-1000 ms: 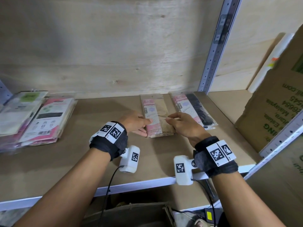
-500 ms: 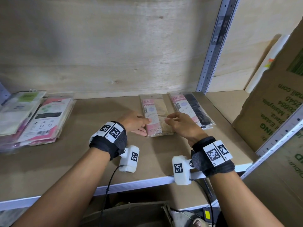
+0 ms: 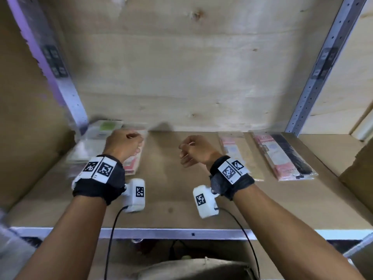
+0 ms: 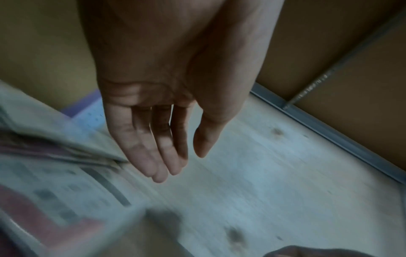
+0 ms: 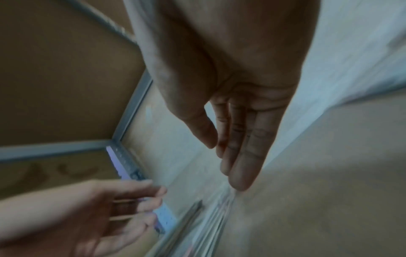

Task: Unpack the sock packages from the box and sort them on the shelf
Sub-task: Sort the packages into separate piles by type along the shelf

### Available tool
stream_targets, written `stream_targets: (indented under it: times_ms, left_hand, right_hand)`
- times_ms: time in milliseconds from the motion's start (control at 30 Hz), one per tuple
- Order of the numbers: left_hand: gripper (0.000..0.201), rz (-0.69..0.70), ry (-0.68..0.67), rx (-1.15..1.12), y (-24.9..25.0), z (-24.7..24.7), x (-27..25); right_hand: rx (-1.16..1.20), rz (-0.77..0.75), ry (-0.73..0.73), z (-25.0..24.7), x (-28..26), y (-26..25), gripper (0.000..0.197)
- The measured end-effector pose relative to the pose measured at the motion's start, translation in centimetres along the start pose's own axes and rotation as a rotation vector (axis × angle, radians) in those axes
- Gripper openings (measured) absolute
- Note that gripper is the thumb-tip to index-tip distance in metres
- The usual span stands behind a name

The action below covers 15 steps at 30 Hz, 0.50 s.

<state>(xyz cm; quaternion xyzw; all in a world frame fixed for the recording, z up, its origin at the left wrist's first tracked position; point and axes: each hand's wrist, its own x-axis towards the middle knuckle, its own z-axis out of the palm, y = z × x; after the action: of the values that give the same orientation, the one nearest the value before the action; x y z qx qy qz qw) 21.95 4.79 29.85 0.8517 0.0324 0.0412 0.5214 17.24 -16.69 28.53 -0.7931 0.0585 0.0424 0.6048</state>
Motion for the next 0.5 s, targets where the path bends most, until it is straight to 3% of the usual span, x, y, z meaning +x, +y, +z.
stream_targets:
  times_ms: [133,300,400,500]
  left_hand:
    - [0.011,-0.036,0.043,0.014,-2.1,-4.5,0.2]
    - [0.017,-0.043,0.077,0.017,-3.4,-7.3,0.4]
    - [0.020,-0.063,0.088,0.003,-3.8,-8.2,0.5]
    - [0.016,-0.065,0.113,0.007,-4.0,-8.3,0.6]
  right_hand:
    - [-0.118,0.134,-0.115,8.0,4.4,-1.6,0.030]
    - [-0.391,0.097,-0.139,14.2,8.1,-1.6,0.064]
    - [-0.437,0.107,-0.141,14.4,8.7,-1.2,0.061]
    - [-0.368,0.136,-0.188,12.3,7.7,-0.9,0.032]
